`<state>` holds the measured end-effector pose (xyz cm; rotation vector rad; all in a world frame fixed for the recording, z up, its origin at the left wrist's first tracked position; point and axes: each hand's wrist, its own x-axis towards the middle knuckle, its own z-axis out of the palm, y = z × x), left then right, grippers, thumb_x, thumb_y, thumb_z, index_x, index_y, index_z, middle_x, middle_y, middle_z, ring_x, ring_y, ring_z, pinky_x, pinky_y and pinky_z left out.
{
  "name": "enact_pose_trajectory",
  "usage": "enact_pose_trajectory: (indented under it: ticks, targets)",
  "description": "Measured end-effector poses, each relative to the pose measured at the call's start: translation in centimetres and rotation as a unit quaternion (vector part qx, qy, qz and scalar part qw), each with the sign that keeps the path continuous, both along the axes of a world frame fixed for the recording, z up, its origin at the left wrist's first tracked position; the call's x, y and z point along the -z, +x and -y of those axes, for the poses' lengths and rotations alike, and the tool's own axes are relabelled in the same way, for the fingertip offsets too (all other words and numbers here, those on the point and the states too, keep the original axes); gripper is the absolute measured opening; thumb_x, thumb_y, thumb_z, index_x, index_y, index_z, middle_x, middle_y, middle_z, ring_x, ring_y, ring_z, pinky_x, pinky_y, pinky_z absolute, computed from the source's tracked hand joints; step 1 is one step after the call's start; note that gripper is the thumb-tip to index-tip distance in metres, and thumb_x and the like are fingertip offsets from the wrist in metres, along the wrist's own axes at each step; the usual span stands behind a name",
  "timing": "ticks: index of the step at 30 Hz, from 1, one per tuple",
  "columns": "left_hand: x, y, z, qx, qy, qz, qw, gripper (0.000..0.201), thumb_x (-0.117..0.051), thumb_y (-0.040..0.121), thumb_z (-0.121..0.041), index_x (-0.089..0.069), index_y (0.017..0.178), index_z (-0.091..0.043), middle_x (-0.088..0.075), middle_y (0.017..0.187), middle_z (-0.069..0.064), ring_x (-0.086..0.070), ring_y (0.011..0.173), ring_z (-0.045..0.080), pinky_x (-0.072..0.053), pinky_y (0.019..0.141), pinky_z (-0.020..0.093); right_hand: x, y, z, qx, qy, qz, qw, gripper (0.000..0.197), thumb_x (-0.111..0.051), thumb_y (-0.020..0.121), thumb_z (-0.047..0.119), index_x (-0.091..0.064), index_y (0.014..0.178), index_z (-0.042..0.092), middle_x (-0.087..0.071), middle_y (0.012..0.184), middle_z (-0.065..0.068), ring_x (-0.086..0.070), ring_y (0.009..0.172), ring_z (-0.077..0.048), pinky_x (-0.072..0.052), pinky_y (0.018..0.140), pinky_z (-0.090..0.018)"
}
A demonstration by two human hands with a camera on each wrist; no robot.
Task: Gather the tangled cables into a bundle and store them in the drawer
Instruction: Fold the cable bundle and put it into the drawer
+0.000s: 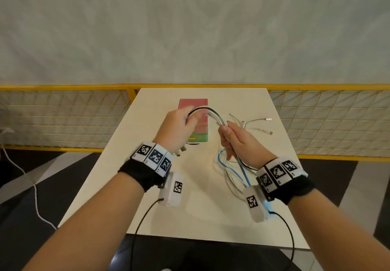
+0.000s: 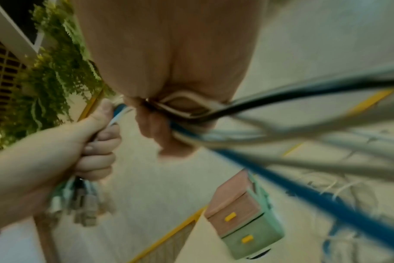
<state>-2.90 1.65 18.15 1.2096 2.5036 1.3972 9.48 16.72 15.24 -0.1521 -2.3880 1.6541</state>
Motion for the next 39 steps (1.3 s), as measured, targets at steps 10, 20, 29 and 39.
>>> enact_pose_trajectory:
  ticks: [10,20,29,39]
  targets:
    - [-0.1,3.3,-1.6,0.074,0.11,0.303,0.944,0.021,-0.055,0.095,-0.042,-0.064,0.111,-0.031,-0.032,0.061,-0.002,-0.022,0.054,0.015,-0.022,0.044,0.025,-1.4,-2.1,3.1,0.044,-0.051,-0.046,0.997,0.026,-0.03,0.103,0.022,-0.049,0.086,0.018,-0.041,0.045,0.012,-0.031,0.036,-0.001,-0.027,0.038,-0.016]
    - [-0.8,3.8,-2.6,0.01,0.048,0.221,0.974,0.051,-0.059,0.09,-0.043,-0.063,0.096,0.008,-0.061,0.088,0.022,-0.059,0.079,0.025,-0.05,0.08,0.048,-2.6,-1.8,3.1,-0.076,0.032,-0.022,0.996,0.031,-0.062,0.075,-0.008,-0.054,0.102,0.005,-0.063,0.085,-0.005,-0.065,0.077,-0.004,-0.05,0.065,-0.02]
    - [-1.2,3.0,-2.3,0.067,0.101,0.148,0.981,0.027,-0.049,0.101,-0.031,-0.072,0.112,-0.024,-0.071,0.109,-0.004,-0.066,0.102,0.009,-0.054,0.091,0.032,-3.6,-2.3,2.8,-0.088,-0.049,-0.029,0.995,0.031,-0.054,0.083,-0.013,-0.051,0.108,0.005,-0.057,0.086,-0.013,-0.056,0.058,-0.002,-0.042,0.049,-0.014]
    - [-2.6,2.5,-2.8,-0.034,0.258,0.169,0.951,0.045,-0.042,0.104,-0.025,-0.051,0.065,-0.005,-0.049,0.039,-0.004,-0.057,0.04,0.006,-0.054,0.056,0.028,0.1,-2.4,1.1,-0.054,0.103,0.088,0.989,0.018,-0.054,0.094,0.031,-0.063,0.096,0.016,-0.051,0.063,0.004,-0.045,0.042,0.0,-0.038,0.048,-0.018]
